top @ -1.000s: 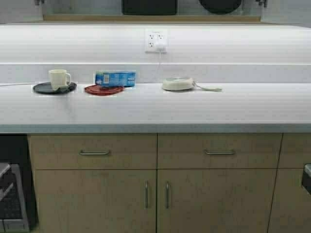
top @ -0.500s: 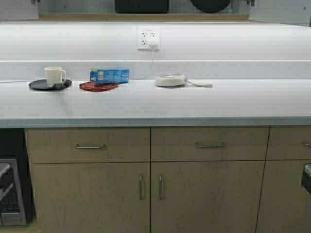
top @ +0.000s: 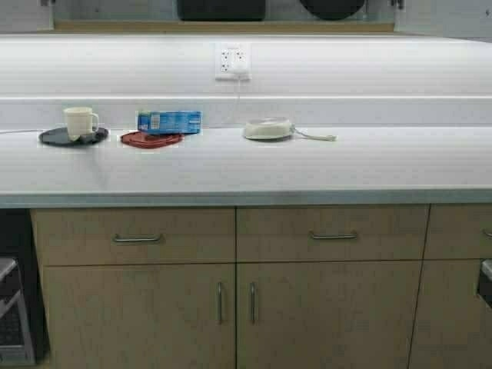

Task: Open the cabinet, put the pot inside, then close it

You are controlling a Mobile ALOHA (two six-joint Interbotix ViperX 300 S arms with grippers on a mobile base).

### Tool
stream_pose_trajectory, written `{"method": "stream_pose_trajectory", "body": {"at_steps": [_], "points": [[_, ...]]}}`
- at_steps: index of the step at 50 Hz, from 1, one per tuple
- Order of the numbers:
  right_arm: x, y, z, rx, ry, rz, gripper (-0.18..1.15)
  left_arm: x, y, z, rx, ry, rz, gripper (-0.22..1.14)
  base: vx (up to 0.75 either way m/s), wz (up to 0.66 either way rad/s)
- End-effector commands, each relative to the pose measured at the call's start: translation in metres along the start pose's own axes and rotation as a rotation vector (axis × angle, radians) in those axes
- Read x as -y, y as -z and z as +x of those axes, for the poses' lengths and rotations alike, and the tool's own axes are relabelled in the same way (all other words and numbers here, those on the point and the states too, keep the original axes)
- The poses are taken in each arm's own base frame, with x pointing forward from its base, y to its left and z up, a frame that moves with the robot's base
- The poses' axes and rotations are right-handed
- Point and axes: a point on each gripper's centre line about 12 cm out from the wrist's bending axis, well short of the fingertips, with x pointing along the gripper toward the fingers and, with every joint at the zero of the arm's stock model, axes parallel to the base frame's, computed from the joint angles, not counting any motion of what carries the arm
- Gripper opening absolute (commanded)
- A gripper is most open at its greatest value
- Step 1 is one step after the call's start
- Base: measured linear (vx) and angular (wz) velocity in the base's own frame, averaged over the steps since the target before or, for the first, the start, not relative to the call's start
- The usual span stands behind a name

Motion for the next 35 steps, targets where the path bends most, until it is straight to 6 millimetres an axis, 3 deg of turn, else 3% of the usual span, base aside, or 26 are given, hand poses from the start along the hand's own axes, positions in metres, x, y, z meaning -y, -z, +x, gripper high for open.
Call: {"method": "stream_pose_trajectory", "body": {"at_steps": [1,9,18,24,35], "points": [[0.001,-0.017,0.000,0.041,-0.006,0.041,0.08,0.006,-0.023,-0.005,0.061,0.019,-0.029,0.04,0.09,0.02],[-0.010,-0.010,0.002,0.012,-0.039,0.102,0.08,0.028,-0.020,-0.008,0.042,0.060,-0.025,0.04,0.07,0.02],[-0.061,-0.017,-0.020,0.017,-0.144,0.040,0.08,0.075,-0.020,-0.035,0.019,0.153,0.005,0.04,0.03,0.02],[-0.083,-0.025,-0.038,0.035,-0.196,0.007,0.08,0.101,-0.024,-0.060,0.035,0.213,0.038,0.04,0.00,0.01],[-0.084,-0.034,-0.083,0.071,-0.223,0.004,0.08,0.097,-0.035,-0.124,0.083,0.230,0.054,0.04,0.00,0.00]]}}
